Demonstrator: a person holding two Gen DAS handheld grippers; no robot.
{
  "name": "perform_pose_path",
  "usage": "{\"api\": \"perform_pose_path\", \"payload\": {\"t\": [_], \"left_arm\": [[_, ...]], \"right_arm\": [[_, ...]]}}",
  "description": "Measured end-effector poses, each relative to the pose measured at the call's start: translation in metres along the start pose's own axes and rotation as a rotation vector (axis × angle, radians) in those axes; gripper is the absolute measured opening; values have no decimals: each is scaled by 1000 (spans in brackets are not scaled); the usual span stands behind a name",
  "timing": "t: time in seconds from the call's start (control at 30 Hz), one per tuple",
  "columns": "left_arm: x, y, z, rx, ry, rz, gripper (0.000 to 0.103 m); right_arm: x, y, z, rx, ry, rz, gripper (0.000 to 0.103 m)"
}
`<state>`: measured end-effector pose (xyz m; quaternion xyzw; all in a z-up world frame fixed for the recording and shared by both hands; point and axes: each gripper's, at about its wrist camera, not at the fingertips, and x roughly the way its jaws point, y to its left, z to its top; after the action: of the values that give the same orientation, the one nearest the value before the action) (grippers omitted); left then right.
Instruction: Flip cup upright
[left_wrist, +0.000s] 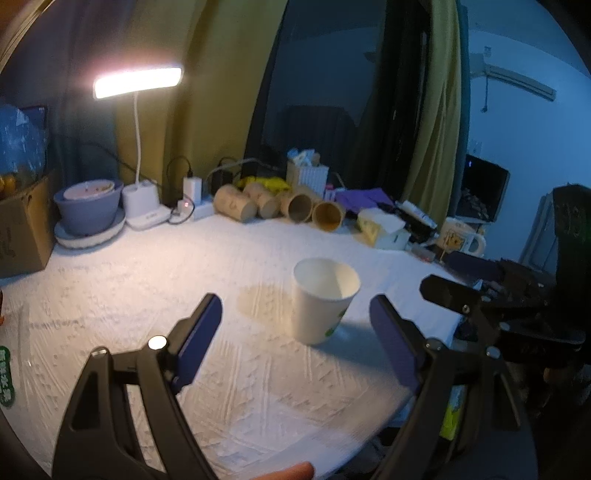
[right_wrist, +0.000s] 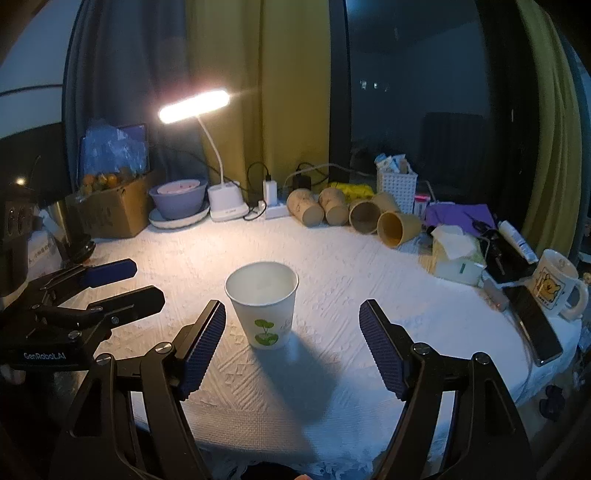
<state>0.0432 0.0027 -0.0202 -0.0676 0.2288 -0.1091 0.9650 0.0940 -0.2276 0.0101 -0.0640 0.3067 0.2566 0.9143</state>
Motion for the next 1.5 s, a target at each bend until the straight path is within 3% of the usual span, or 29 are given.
{"api": "perform_pose_path", "payload": {"t": [0.13, 0.37, 0.63, 0.87, 1.5], "left_arm": [[-11, -2, 8, -22, -37, -38, 84], [-27, -8, 19, -8, -99, -30, 84], [-42, -10, 28, 14, -166, 21, 84], [-53, -6, 28, 19, -240, 113, 84], [-50, 3, 23, 16, -219, 87, 84]], "right_arm": [[-13, -2, 6, -5, -33, -11, 78], [-30, -1, 17, -24, -82, -20, 78], [-43, 1, 27, -37, -126, -16, 78], [-44, 2, 29, -45, -133, -11, 78], [-26, 10, 31, -57, -96, 11, 78]]}}
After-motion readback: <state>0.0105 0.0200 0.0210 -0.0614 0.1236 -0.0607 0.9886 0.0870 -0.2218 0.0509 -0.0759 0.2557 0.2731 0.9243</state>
